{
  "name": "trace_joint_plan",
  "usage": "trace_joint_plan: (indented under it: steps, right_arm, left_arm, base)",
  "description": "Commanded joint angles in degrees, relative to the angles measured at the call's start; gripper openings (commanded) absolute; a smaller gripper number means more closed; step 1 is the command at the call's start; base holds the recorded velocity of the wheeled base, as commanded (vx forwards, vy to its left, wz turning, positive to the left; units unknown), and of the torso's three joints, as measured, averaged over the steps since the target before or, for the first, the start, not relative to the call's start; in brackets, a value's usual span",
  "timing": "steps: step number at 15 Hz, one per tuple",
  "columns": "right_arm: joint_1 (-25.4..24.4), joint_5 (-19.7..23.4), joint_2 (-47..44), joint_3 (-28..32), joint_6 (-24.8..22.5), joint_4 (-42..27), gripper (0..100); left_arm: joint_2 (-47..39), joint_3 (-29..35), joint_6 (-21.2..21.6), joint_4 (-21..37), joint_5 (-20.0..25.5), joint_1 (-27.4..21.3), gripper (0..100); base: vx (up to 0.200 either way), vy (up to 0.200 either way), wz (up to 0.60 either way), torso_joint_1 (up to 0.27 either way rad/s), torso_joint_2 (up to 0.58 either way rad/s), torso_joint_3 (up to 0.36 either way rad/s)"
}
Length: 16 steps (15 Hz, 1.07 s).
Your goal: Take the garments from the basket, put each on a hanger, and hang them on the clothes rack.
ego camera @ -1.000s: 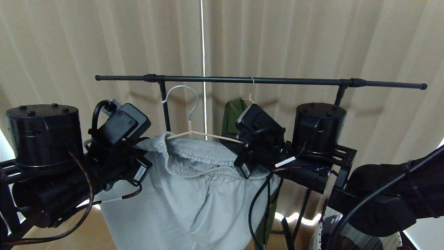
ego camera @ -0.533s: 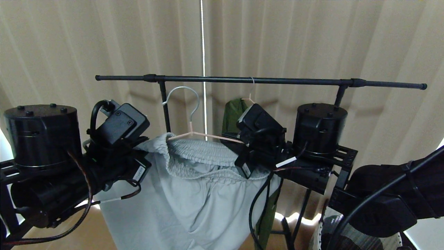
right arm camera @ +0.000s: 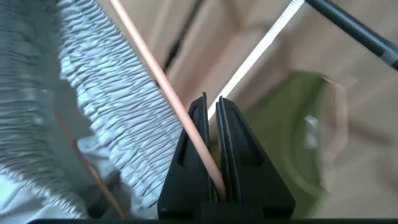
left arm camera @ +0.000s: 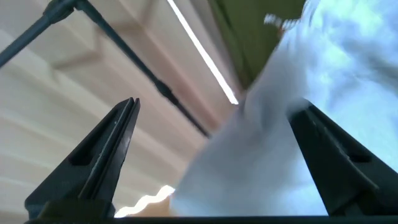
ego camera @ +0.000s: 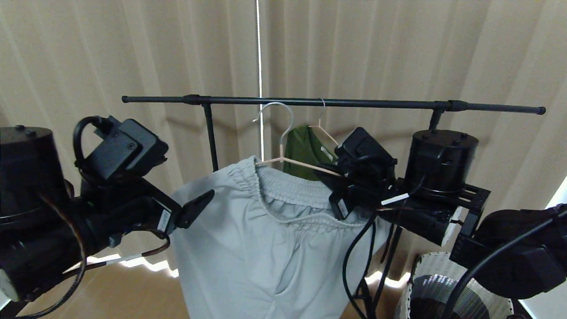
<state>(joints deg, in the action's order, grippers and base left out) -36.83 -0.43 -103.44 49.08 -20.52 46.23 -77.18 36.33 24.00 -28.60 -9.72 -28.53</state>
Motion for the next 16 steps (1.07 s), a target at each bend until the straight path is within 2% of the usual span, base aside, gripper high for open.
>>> trace_joint_plan:
  steps: [1,2,5,7,9,12,16]
  right_arm:
    - [2.29,-0.1,2.98,-1.79,0.04,0.0,0]
    - [3.78,-0.98,4.21,-2.85,-0.05,0.0,0]
    - [5.89,-1.77,5.18,-4.43,-0.05,0.0,0]
    - [5.89,-2.21,5.18,-4.52,-0.05,0.0,0]
    - [5.89,-2.21,5.7,-4.52,-0.05,0.0,0]
    - [5.89,-2.39,6.05,-4.52,0.13,-0.08,0]
    - [5.89,-3.44,5.61,-4.52,0.13,-0.7,0]
  left_arm:
    - [5.11,-1.96,-1.85,0.03,0.31,0.4,100]
    - [7.66,-3.37,-3.52,0.12,0.31,0.93,100]
    - [10.29,-4.34,-4.4,0.21,2.51,3.3,100]
    - [10.12,-3.19,-4.84,0.3,6.2,4.53,100]
    - [9.41,-2.05,-5.9,0.39,6.46,4.18,100]
    - [7.66,1.64,-9.76,0.74,7.43,3.57,100]
    - [7.75,6.65,-13.63,10.41,7.52,3.92,100]
  base:
    - [0.0,0.0,0.0,0.0,0.0,0.0]
    - [0.0,0.0,0.0,0.0,0.0,0.0]
    - [0.0,0.0,0.0,0.0,0.0,0.0]
    - [0.0,0.0,0.0,0.0,0.0,0.0]
    - [0.0,0.0,0.0,0.0,0.0,0.0]
    - [0.0,0.0,0.0,0.0,0.0,0.0]
    - [0.0,0.0,0.0,0.0,0.0,0.0]
